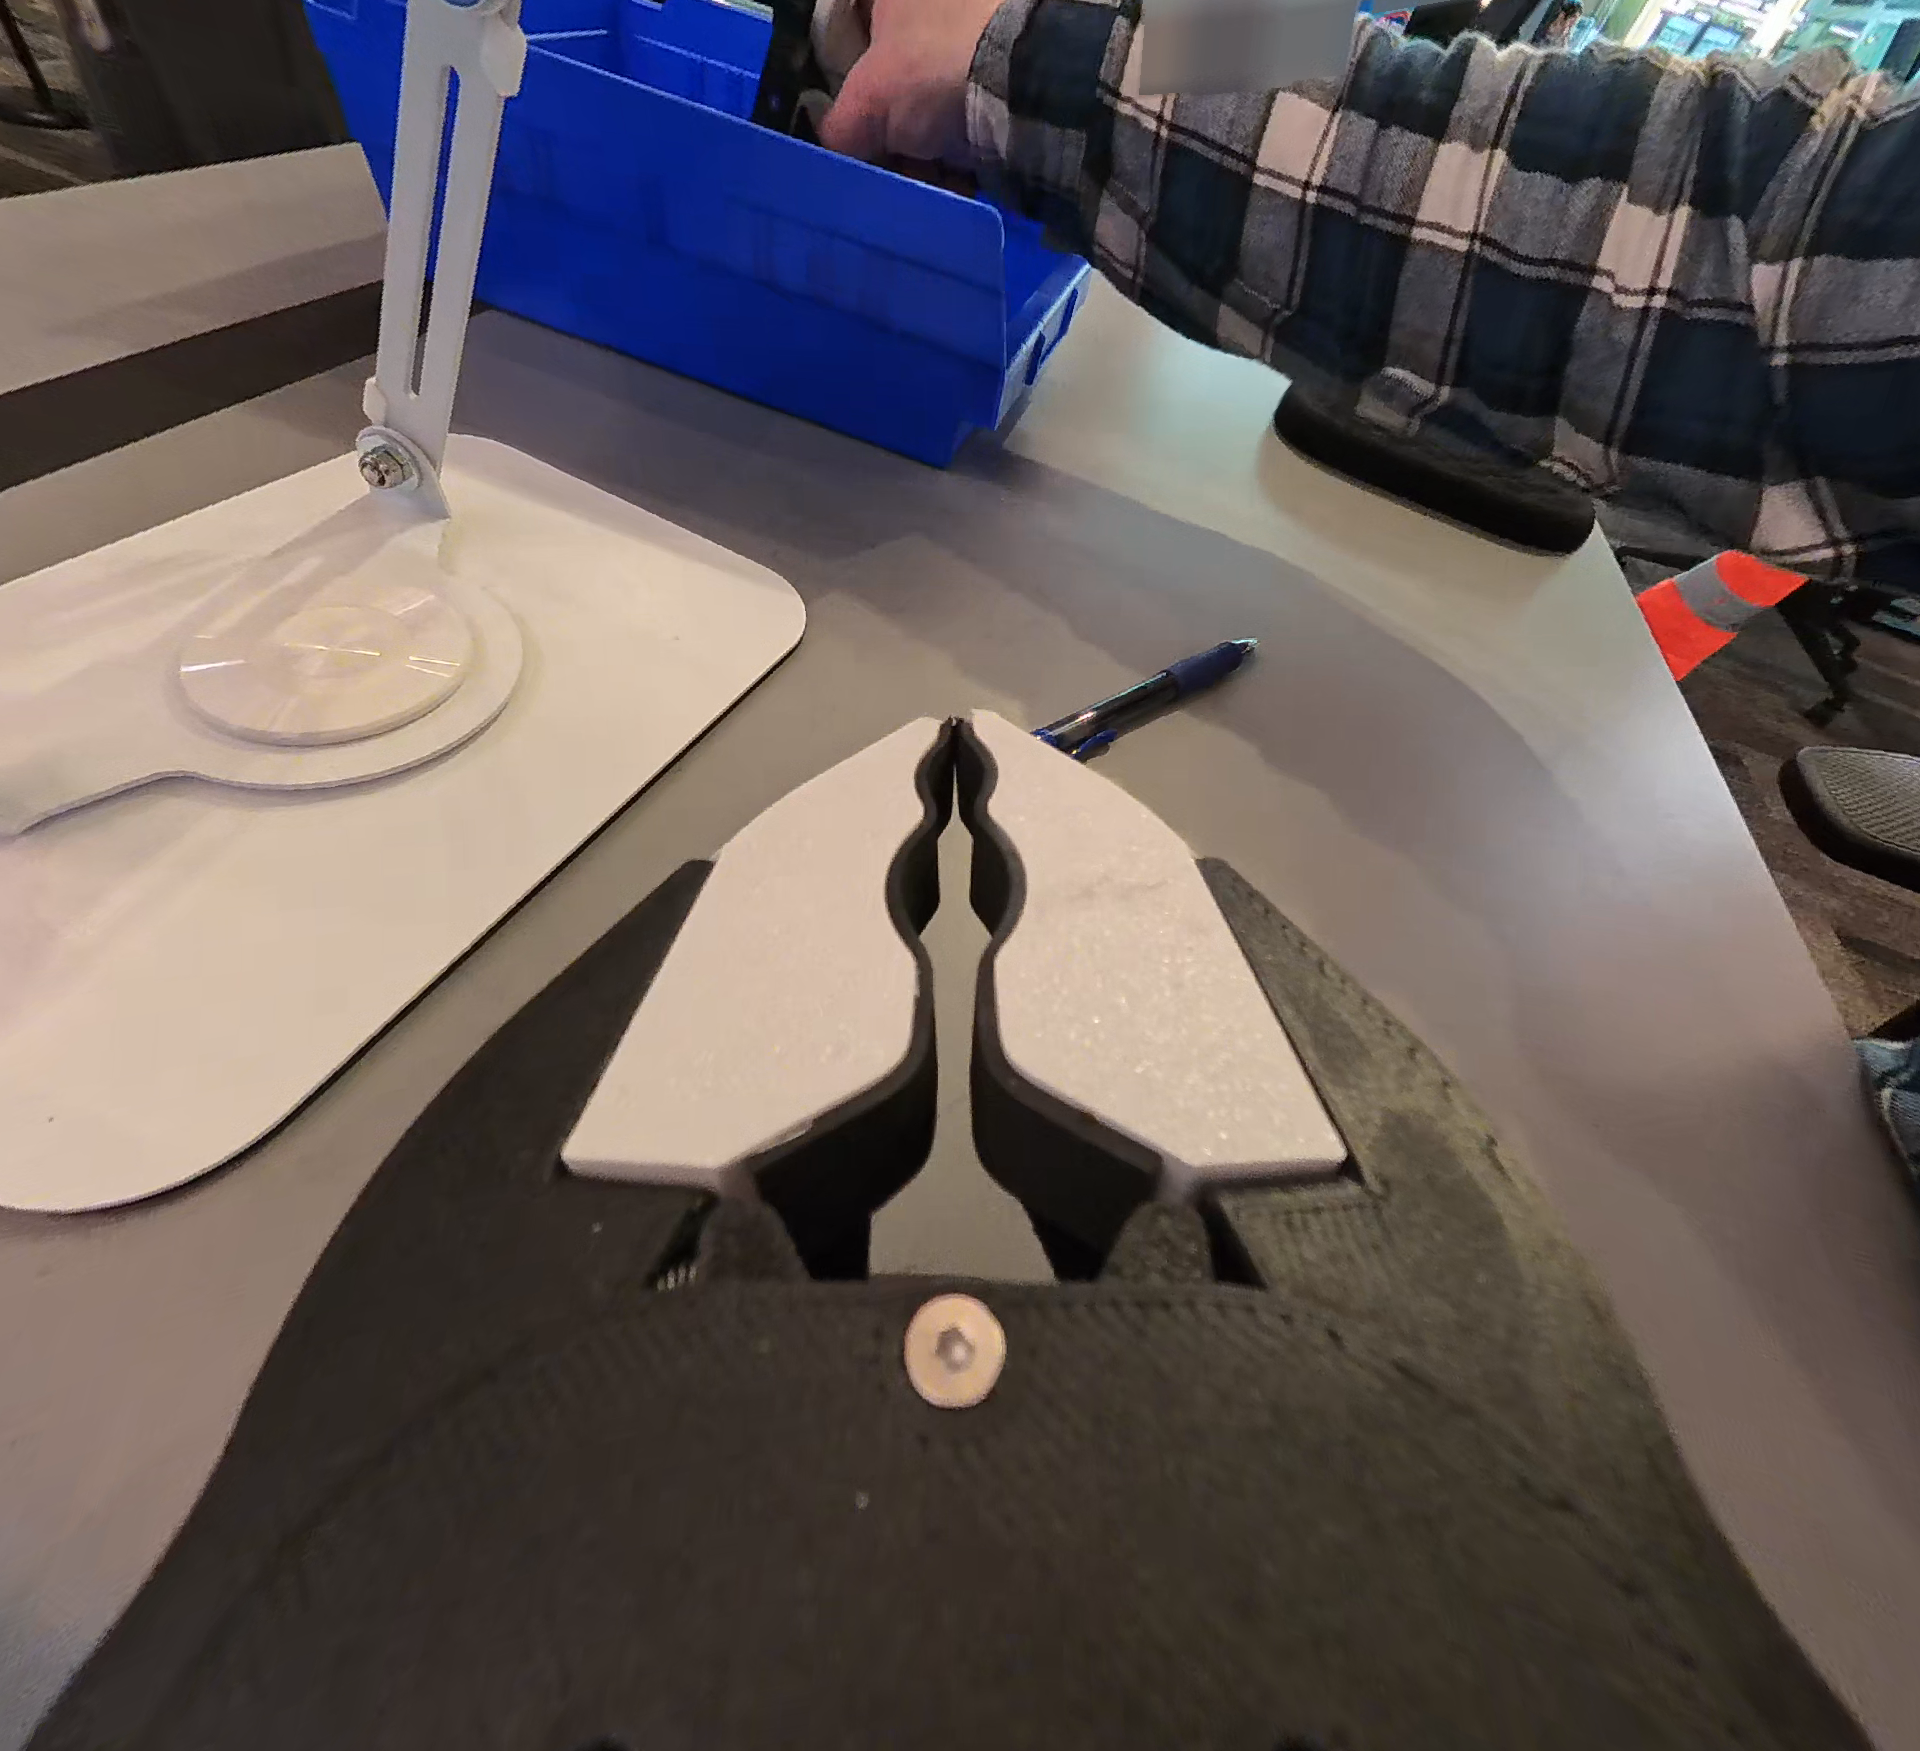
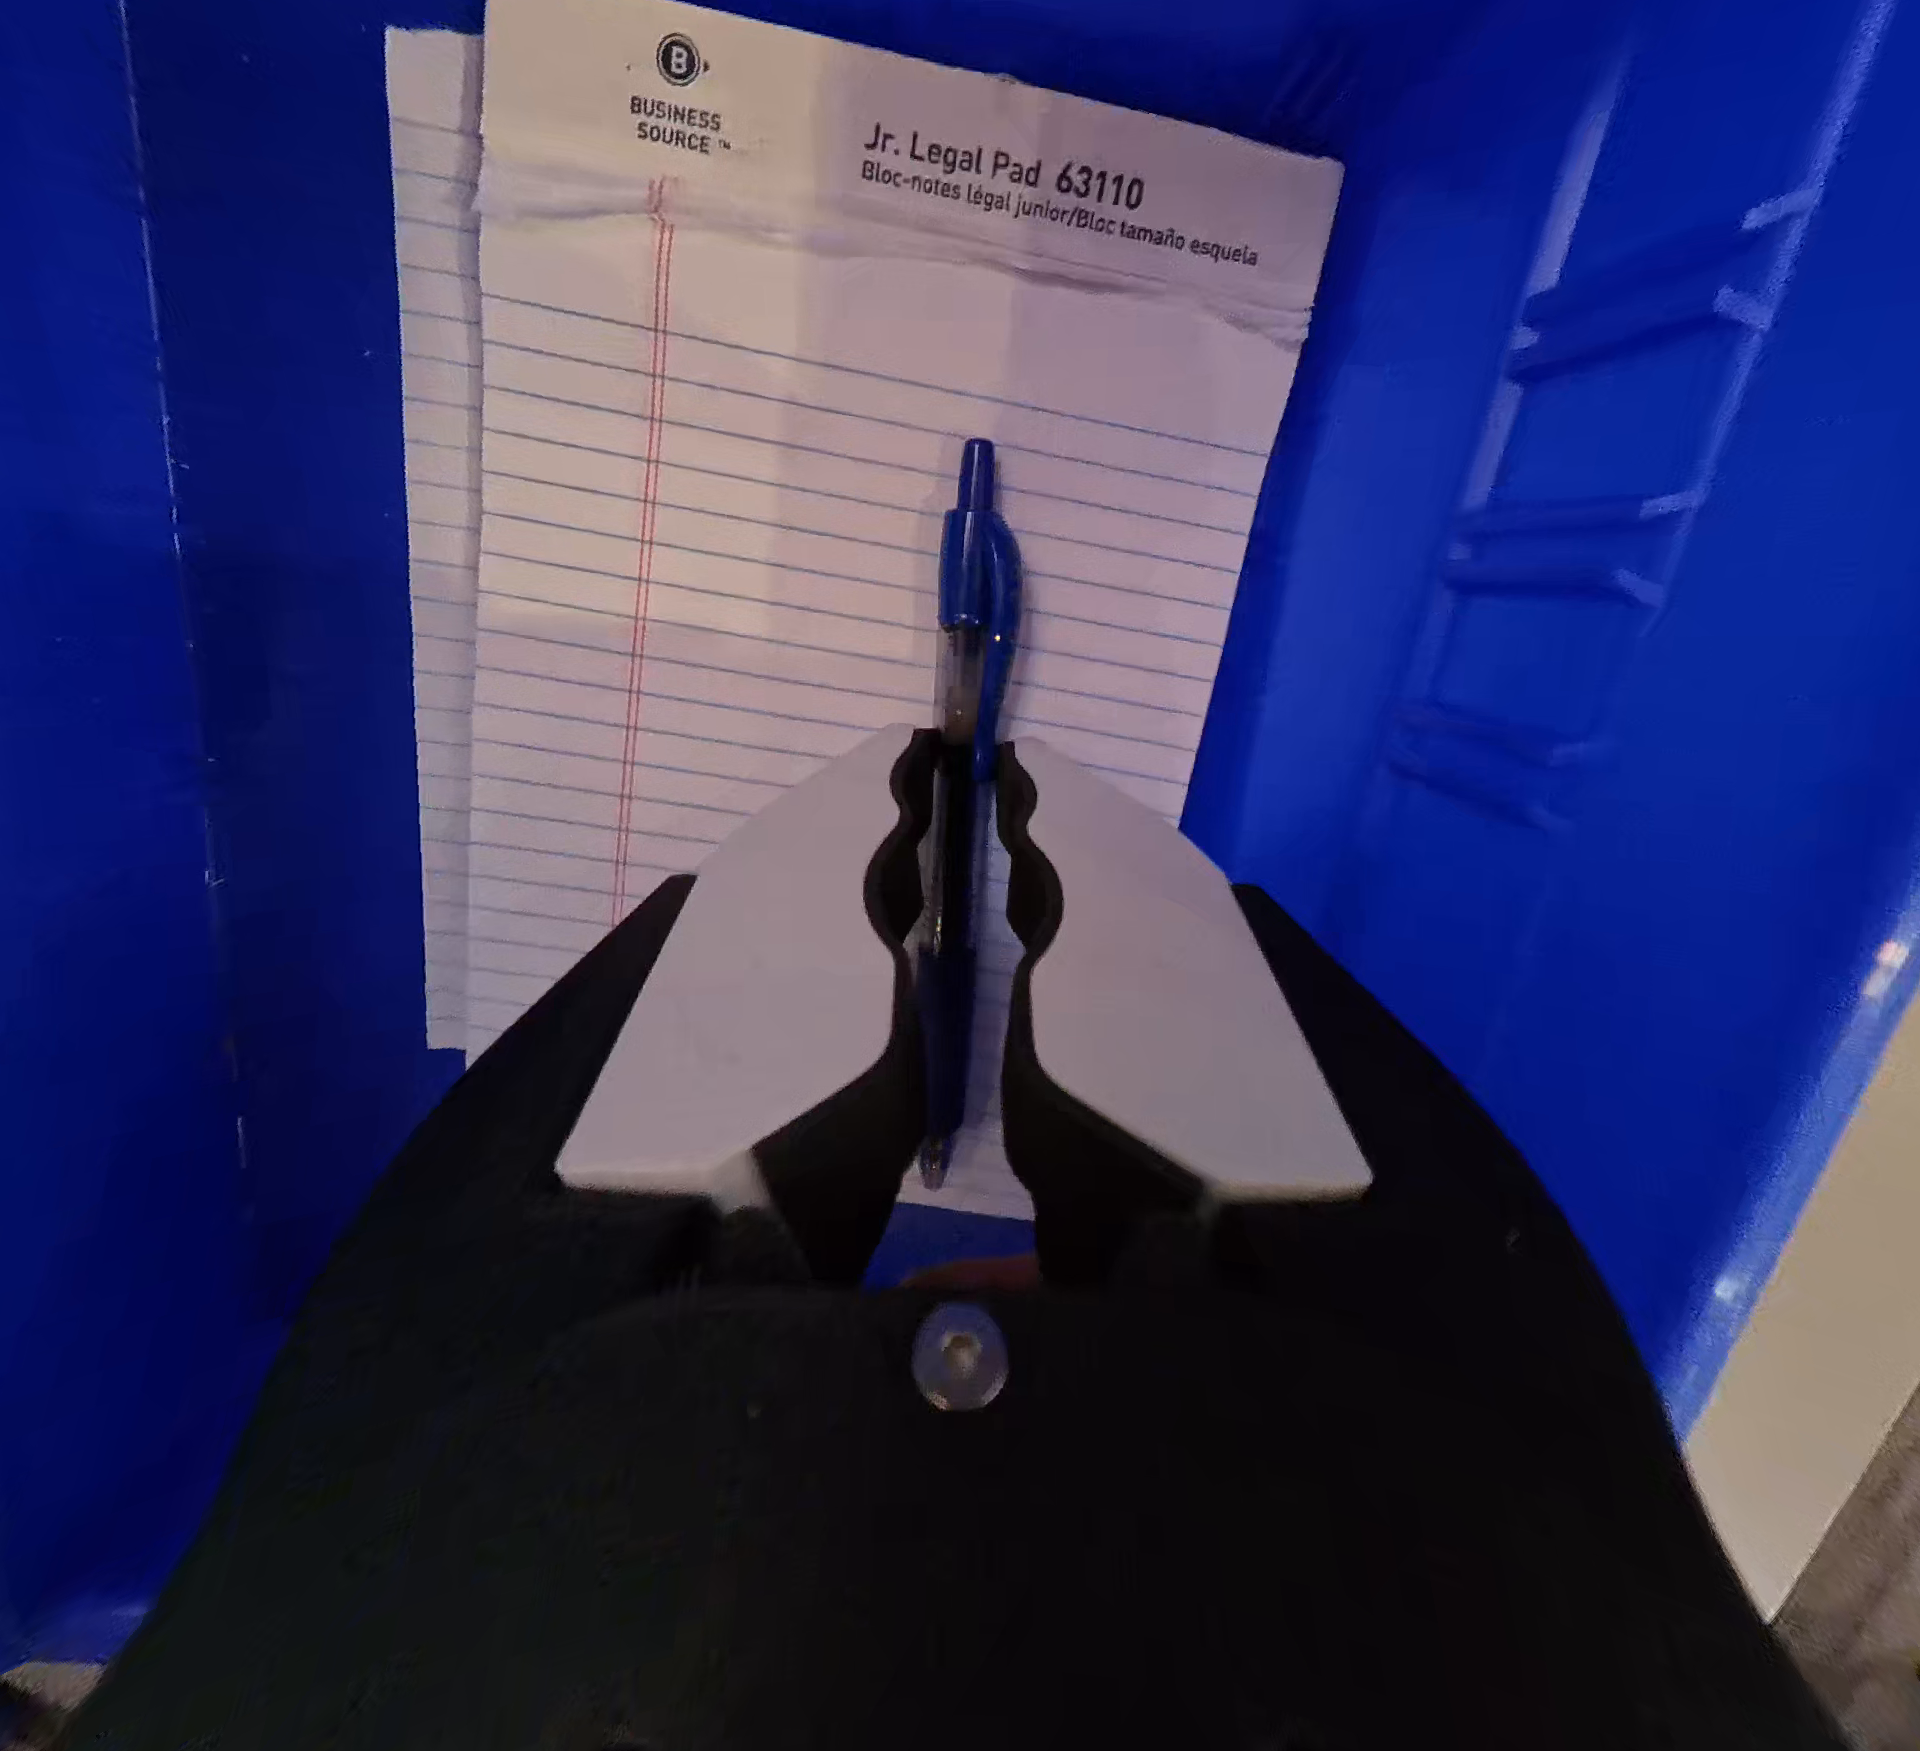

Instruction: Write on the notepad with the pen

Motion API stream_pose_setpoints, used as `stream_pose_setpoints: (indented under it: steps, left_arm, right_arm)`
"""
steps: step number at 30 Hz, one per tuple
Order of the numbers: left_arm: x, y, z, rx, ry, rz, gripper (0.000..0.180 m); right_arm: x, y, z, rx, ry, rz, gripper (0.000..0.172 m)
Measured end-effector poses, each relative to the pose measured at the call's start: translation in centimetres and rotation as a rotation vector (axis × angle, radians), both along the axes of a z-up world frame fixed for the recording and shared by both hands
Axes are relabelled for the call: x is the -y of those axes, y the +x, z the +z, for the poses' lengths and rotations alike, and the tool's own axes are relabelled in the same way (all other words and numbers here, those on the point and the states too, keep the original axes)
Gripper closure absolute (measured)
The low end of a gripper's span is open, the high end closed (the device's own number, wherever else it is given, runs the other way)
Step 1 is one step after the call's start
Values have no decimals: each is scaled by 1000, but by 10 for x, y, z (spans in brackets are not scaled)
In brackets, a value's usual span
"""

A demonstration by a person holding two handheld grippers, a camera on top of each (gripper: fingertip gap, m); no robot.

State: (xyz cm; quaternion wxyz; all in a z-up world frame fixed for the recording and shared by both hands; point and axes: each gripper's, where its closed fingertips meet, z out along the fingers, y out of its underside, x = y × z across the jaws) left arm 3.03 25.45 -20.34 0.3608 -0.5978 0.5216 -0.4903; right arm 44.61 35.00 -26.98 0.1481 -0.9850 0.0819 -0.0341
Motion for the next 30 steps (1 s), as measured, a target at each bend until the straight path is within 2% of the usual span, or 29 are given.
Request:
stream_pose_setpoints:
  steps: [2, 3, 7, 10, 13, 15, 18, 21, 23, 24, 26, 30]
  left_arm:
    - [1, 0, -1, -5, 0, -7, 180]
    - [1, 0, 0, -4, 0, -7, 180]
    - [0, 0, 0, 2, -11, -9, 180]
    - [0, 0, 0, 1, -13, -7, 180]
    - [-1, 0, 0, 0, -15, -3, 180]
    - [-1, 0, 0, -1, -13, -2, 180]
    - [-1, 0, -1, -4, -8, 0, 180]
    - [0, 0, -1, -5, 4, 2, 180]
    - [1, 0, -1, -7, 13, 2, 180]
    - [1, 0, -1, -8, 15, 2, 180]
    - [1, 0, -1, -9, 19, 2, 180]
    - [2, 0, -1, -13, 22, -2, 180]
  right_arm:
    - [-2, 0, 5, -9, 34, 4, 159]
    - [-3, 0, 11, -4, 61, -2, 143]
    - [5, -23, 64, 72, 185, 97, 131]
    - [29, -87, 123, 74, 328, 308, 135]
    - [79, -183, 152, -5, 396, 595, 137]
    - [117, -238, 135, -37, 321, 752, 139]
    - [156, -293, 85, -78, 191, 874, 138]
    - [173, -319, 29, -101, 60, 909, 136]
    - [176, -323, 3, -100, 2, 900, 136]
    - [175, -323, -5, -82, -13, 897, 138]
    - [175, -325, -8, -99, -6, 897, 161]
    - [178, -330, -5, -144, 1, 873, 161]
